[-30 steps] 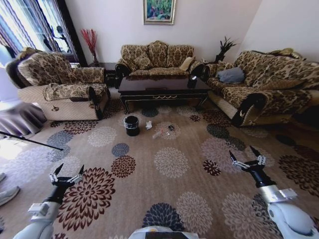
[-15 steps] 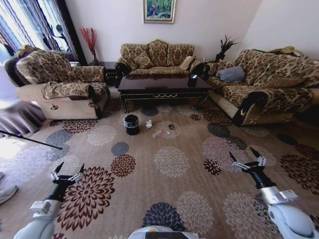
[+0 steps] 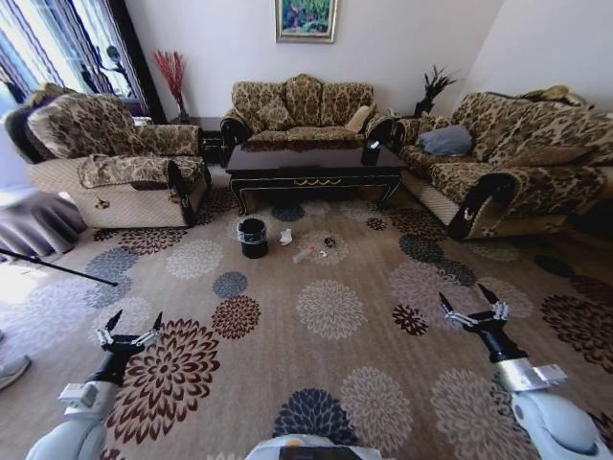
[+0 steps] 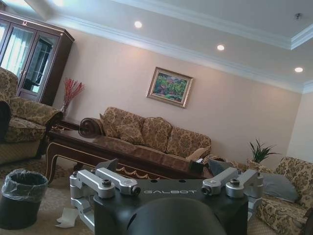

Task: Move to the front of the table and pick up the trash from the floor, then place it into the trash bin.

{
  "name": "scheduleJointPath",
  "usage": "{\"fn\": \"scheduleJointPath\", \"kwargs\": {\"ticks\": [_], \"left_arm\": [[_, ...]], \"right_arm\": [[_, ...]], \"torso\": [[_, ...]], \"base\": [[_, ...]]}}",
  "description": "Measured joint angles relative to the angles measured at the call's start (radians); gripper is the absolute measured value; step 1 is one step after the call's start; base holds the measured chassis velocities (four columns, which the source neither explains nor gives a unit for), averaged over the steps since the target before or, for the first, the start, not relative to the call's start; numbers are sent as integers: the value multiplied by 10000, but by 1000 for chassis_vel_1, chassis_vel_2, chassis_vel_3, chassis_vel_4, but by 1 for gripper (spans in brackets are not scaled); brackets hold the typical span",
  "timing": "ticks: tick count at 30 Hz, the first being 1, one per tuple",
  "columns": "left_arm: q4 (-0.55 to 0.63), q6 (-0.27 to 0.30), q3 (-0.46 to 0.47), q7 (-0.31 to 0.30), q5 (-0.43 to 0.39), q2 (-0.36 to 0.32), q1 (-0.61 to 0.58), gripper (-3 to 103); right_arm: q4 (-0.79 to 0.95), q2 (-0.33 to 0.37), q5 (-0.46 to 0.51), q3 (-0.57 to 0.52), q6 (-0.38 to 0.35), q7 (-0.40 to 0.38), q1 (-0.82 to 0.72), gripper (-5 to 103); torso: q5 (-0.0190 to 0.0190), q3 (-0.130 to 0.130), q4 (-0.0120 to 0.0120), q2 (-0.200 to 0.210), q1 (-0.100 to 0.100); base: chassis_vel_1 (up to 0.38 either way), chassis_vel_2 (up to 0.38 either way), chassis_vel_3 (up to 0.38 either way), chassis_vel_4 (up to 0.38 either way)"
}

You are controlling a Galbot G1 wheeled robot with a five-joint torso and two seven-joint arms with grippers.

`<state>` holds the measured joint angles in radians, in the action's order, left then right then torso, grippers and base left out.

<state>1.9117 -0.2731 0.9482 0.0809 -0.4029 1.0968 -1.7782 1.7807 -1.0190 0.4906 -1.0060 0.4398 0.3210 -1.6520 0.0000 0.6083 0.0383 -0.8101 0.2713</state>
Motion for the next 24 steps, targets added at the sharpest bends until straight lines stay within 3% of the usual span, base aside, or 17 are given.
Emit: {"fn": "scheduleJointPath", "kwargs": {"ticks": [24], "left_arm": [[224,-38,89,16,-10,175,-368,100]], "right_arm": [[-48,-169,-261,-56,420,124,-10,100]], "torso": [[1,-641,0,1093,-447]], "base": [[0,0,0,0]]}}
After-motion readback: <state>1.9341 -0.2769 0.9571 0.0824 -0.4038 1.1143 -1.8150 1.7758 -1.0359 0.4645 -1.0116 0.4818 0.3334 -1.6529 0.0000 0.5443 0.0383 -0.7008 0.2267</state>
